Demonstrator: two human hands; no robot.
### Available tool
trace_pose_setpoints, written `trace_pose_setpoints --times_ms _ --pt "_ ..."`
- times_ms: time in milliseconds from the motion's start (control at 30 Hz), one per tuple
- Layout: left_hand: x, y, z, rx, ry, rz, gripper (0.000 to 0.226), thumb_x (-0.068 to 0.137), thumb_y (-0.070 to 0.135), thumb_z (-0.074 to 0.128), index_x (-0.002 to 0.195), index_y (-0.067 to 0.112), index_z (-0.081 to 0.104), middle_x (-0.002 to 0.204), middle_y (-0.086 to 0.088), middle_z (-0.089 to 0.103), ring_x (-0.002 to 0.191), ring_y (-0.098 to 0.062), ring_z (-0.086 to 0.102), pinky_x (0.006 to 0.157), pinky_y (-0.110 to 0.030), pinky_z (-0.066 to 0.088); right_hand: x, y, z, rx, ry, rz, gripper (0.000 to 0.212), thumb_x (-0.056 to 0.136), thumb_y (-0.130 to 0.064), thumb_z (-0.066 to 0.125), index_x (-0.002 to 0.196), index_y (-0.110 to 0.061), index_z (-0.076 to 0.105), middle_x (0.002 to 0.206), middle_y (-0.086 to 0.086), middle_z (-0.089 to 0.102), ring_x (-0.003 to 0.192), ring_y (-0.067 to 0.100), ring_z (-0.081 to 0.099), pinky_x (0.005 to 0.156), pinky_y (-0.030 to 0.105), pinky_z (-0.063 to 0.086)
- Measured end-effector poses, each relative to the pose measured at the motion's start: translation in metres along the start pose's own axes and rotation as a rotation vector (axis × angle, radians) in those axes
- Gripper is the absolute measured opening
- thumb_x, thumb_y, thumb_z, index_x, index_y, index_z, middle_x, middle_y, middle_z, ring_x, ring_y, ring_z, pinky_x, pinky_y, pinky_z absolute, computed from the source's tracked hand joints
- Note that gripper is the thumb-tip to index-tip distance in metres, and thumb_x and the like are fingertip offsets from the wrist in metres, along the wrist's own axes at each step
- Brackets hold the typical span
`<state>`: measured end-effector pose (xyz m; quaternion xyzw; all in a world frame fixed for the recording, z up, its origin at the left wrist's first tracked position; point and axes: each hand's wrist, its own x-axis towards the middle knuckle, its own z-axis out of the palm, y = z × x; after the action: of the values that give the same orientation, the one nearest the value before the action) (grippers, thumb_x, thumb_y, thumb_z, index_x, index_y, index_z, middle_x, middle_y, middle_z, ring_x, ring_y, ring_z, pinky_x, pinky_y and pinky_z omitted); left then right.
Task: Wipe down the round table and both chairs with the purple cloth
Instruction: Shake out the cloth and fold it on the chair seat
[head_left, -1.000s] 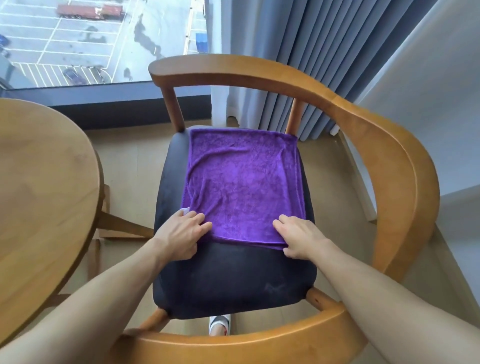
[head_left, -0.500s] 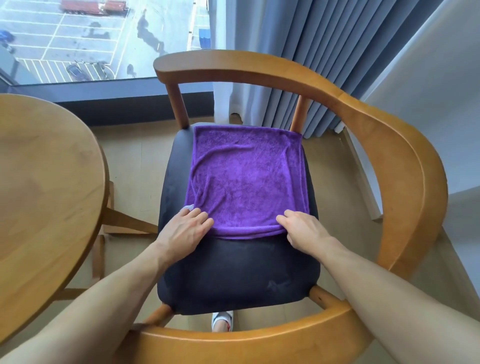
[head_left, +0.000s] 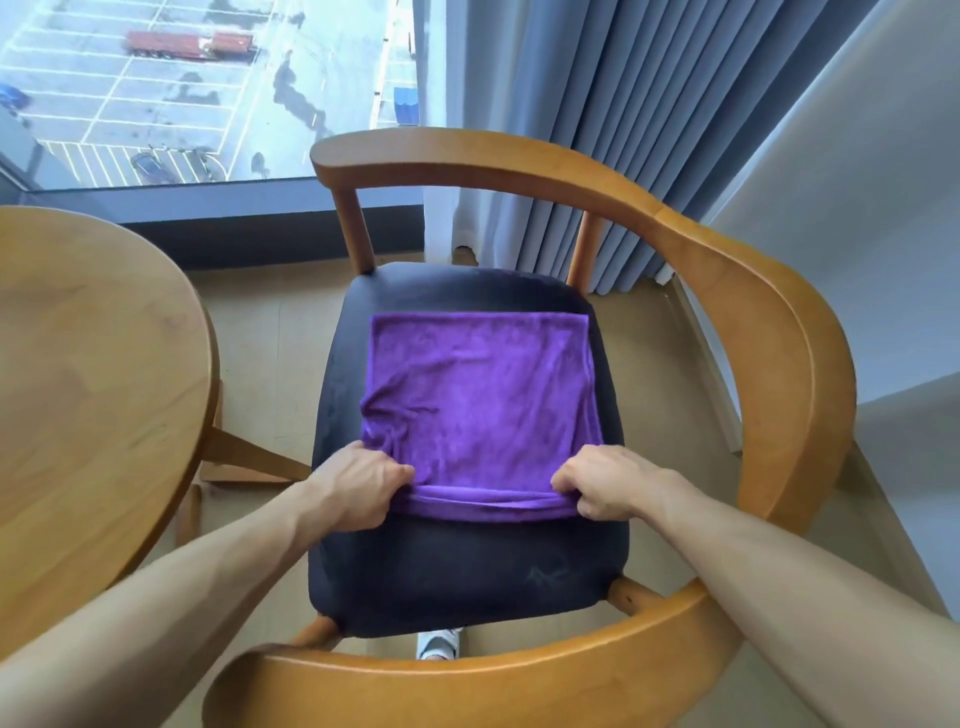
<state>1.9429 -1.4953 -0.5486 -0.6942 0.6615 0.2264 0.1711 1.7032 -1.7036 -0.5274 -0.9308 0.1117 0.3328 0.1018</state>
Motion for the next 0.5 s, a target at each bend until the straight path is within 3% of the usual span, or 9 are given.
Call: trace_pose_setpoints --times_ms 200,267,367,500 --pt "-0.02 0.007 0.009 -0.176 -0.117 0.071 0.029 0.091 0.016 0.042 0.114 0.025 0.057 0.114 0.0 0.069 0.106 -0.022 0.064 0.09 -0.037 0.052 -0.01 -0.01 0.009 0.077 -0.119 -0.036 0.017 0.076 -0.003 0.054 0.068 -0.017 0.048 0.063 -0.004 0.044 0.07 0.025 0.05 0.05 0.029 0.031" --pt "-0.027 0.007 0.007 -0.185 -0.117 0.058 0.029 0.087 0.017 0.045 0.112 0.026 0.058 0.112 0.002 0.067 0.106 -0.022 0.063 0.087 -0.037 0.052 -0.012 -0.006 0.005 0.135 -0.134 -0.032 0.018 0.074 -0.003 0.053 0.064 -0.016 0.043 0.061 -0.002 0.044 0.066 0.023 0.047 0.052 0.033 0.034" --pt "-0.026 -0.009 -0.013 -0.285 0.054 -0.052 0.027 0.082 0.011 0.049 0.103 0.024 0.061 0.108 0.003 0.066 0.104 -0.022 0.062 0.084 -0.037 0.052 -0.009 0.012 -0.018 0.216 -0.087 0.014 0.015 0.072 -0.006 0.051 0.064 -0.014 0.042 0.062 -0.001 0.047 0.066 0.024 0.05 0.057 0.038 0.042" --pt "-0.001 -0.041 -0.055 -0.288 0.387 -0.205 0.022 0.088 0.007 0.049 0.101 0.017 0.064 0.105 -0.005 0.067 0.099 -0.031 0.064 0.078 -0.04 0.053 0.009 0.046 -0.06 0.223 0.183 0.188 0.018 0.076 -0.006 0.048 0.067 -0.02 0.04 0.069 -0.002 0.051 0.071 0.027 0.053 0.054 0.034 0.036"
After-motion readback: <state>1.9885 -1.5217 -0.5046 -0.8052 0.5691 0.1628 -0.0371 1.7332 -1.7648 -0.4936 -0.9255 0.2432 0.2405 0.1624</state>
